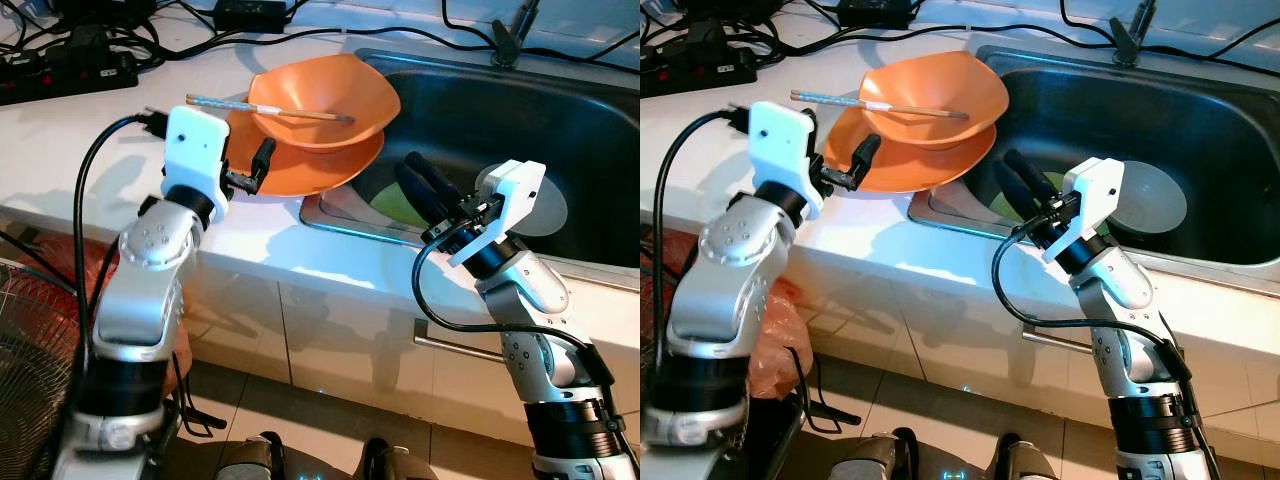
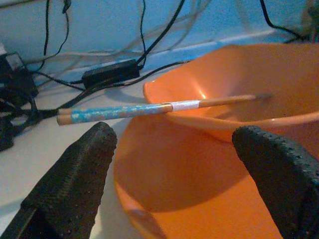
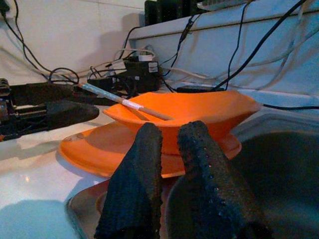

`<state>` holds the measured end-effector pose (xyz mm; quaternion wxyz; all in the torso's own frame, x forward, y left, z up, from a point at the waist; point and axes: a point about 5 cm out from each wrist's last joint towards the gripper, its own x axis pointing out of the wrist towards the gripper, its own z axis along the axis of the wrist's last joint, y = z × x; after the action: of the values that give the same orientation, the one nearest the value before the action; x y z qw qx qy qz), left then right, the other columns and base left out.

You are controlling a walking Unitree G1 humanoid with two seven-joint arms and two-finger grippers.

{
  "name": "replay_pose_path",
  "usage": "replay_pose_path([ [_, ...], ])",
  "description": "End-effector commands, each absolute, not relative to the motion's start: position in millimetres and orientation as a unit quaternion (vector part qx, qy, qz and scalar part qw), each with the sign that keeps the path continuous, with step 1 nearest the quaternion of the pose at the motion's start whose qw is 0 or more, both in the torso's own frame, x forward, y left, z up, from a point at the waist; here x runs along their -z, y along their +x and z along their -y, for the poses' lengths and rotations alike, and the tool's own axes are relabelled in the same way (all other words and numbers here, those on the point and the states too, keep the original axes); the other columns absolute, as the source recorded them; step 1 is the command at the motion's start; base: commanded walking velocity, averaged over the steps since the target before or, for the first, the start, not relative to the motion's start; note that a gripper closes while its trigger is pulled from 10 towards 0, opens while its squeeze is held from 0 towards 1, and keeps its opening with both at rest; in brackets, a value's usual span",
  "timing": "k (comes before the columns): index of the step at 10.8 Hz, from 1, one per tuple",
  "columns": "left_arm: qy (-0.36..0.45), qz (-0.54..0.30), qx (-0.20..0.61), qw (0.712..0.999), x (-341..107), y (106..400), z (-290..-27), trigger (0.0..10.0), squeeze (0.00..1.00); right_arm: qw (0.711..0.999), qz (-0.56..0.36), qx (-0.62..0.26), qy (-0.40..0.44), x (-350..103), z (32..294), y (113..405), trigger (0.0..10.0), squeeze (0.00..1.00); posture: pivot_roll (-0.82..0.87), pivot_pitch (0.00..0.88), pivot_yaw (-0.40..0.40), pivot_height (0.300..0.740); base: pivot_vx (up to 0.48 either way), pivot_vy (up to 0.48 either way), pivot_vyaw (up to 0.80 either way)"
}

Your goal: Kitchen organization

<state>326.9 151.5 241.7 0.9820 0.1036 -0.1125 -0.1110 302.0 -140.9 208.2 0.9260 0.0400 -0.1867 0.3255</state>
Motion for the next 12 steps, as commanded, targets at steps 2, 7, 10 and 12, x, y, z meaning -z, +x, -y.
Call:
replay_pose_path([
  [2,0.03,0.138,0.099,0.985,-242,320,-151,10.0,0.0,0.923,0.184,-0.334,0.044,-208,140,303,10.0,0.0,0.06,0.183,-0.006,0.74,0.0,0.0,0.0],
  [7,-0.08,0.128,0.048,0.987,-231,344,-165,10.0,0.0,0.923,0.18,-0.337,0.045,-207,139,302,10.0,0.0,0.05,0.178,-0.006,0.74,0.0,0.0,0.0],
  [10,-0.108,0.132,0.057,0.984,-244,364,-169,10.0,0.0,0.923,0.183,-0.336,0.045,-207,138,300,10.0,0.0,0.03,0.169,0.008,0.74,0.0,0.0,0.0],
  [12,-0.11,0.141,0.056,0.982,-251,371,-172,10.0,0.0,0.923,0.184,-0.335,0.046,-206,138,299,10.0,0.0,0.03,0.161,0.014,0.74,0.0,0.0,0.0],
])
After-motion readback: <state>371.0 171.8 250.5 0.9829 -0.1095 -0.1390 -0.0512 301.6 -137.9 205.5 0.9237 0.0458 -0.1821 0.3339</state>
